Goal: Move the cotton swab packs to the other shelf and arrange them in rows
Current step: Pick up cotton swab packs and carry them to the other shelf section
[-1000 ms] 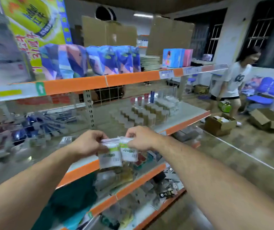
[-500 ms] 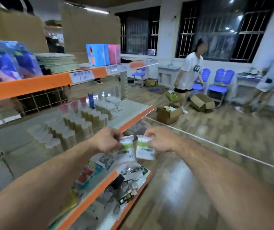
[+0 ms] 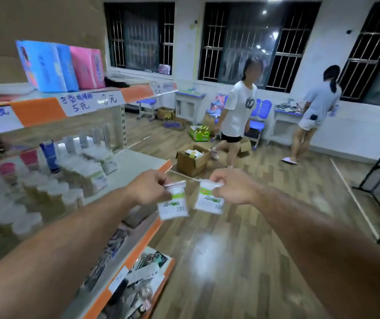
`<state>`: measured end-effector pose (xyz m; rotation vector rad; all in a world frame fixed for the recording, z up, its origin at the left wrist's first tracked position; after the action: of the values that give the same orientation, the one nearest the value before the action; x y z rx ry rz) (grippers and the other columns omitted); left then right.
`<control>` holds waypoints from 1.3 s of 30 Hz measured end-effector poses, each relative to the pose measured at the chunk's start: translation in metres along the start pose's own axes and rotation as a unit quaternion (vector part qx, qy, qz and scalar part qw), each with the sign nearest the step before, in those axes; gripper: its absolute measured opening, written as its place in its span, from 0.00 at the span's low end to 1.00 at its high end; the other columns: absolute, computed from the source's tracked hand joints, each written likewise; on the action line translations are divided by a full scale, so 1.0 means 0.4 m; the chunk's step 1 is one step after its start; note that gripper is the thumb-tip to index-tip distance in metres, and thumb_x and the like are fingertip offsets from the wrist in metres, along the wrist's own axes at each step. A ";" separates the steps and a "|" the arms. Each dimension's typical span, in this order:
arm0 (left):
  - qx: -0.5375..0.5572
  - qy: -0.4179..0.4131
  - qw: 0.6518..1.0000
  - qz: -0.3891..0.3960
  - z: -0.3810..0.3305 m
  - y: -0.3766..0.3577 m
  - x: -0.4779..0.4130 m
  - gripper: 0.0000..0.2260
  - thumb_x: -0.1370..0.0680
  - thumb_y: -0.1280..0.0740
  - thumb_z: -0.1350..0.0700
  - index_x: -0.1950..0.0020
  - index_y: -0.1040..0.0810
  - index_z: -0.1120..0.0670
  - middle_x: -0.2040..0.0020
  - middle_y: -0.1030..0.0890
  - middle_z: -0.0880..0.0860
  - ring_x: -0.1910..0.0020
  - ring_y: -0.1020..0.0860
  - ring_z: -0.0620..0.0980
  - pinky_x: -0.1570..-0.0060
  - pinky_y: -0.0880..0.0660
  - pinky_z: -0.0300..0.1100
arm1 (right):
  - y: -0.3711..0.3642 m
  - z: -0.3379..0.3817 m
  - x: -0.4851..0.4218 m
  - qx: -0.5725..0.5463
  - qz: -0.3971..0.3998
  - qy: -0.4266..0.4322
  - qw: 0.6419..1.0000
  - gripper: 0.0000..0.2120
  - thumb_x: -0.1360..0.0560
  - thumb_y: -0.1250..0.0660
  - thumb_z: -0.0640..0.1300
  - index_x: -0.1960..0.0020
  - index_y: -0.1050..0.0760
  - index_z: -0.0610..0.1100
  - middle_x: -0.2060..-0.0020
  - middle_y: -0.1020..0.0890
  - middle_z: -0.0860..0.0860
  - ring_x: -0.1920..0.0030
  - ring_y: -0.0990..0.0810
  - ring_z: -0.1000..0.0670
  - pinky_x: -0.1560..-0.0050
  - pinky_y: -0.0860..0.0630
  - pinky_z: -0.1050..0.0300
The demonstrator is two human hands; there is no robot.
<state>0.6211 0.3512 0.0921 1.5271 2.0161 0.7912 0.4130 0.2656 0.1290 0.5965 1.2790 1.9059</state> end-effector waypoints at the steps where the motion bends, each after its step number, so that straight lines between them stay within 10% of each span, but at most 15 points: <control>1: -0.003 0.005 1.000 0.002 0.006 0.001 -0.025 0.06 0.34 0.26 0.59 0.60 0.19 0.58 0.65 0.18 0.53 0.65 0.23 0.48 0.60 0.22 0.47 | -0.001 -0.007 -0.023 0.000 0.005 -0.004 1.000 0.07 0.33 0.31 0.47 0.58 0.25 0.59 0.56 0.20 0.57 0.54 0.21 0.52 0.53 0.22 0.56; 14: -0.069 0.101 0.992 -0.036 0.193 0.067 -0.301 0.06 0.31 0.26 0.58 0.54 0.17 0.54 0.60 0.18 0.50 0.62 0.24 0.47 0.62 0.28 0.39 | -0.127 0.016 -0.510 -0.003 0.102 0.118 0.988 0.09 0.28 0.32 0.46 0.51 0.26 0.58 0.53 0.22 0.56 0.53 0.24 0.54 0.62 0.31 0.67; 20: -0.090 0.204 0.970 -0.096 0.248 0.165 -0.383 0.07 0.28 0.25 0.54 0.52 0.19 0.51 0.59 0.21 0.44 0.58 0.24 0.45 0.59 0.28 0.38 | -0.167 0.103 -0.746 0.018 0.148 0.212 0.966 0.14 0.31 0.33 0.50 0.46 0.24 0.59 0.47 0.19 0.55 0.48 0.21 0.51 0.44 0.24 0.54; 28: -0.150 0.304 0.927 -0.158 0.311 0.221 -0.424 0.03 0.26 0.33 0.60 0.58 0.22 0.52 0.61 0.24 0.48 0.61 0.26 0.45 0.64 0.30 0.38 | -0.208 0.212 -0.929 0.044 0.181 0.308 0.933 0.12 0.29 0.36 0.47 0.47 0.26 0.59 0.56 0.22 0.56 0.57 0.23 0.53 0.57 0.24 0.58; 32: -0.174 0.316 0.909 -0.209 0.378 0.249 -0.433 0.05 0.31 0.33 0.62 0.56 0.19 0.58 0.54 0.17 0.56 0.53 0.20 0.54 0.52 0.22 0.47 | -0.252 0.273 -0.990 0.070 0.194 0.351 0.914 0.14 0.29 0.39 0.49 0.45 0.26 0.59 0.48 0.21 0.55 0.55 0.22 0.52 0.60 0.24 0.58; 39: -0.266 0.313 0.883 -0.227 0.469 0.283 -0.489 0.08 0.27 0.35 0.61 0.65 0.26 0.51 0.66 0.26 0.45 0.61 0.26 0.51 0.63 0.33 0.39 | -0.311 0.314 -1.087 0.040 0.210 0.340 0.916 0.06 0.30 0.38 0.49 0.55 0.26 0.58 0.53 0.21 0.55 0.58 0.22 0.54 0.63 0.27 0.58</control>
<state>0.8770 0.2151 0.0442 0.4785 2.1763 1.5983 0.8093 0.0198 0.0759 0.2511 1.7681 2.5630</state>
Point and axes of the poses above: each hand's wrist, its own x-axis away from the middle knuckle, its own y-axis out of the back of the hand, z = x × y, the point moved 6 cm from there along -x, towards the middle knuckle
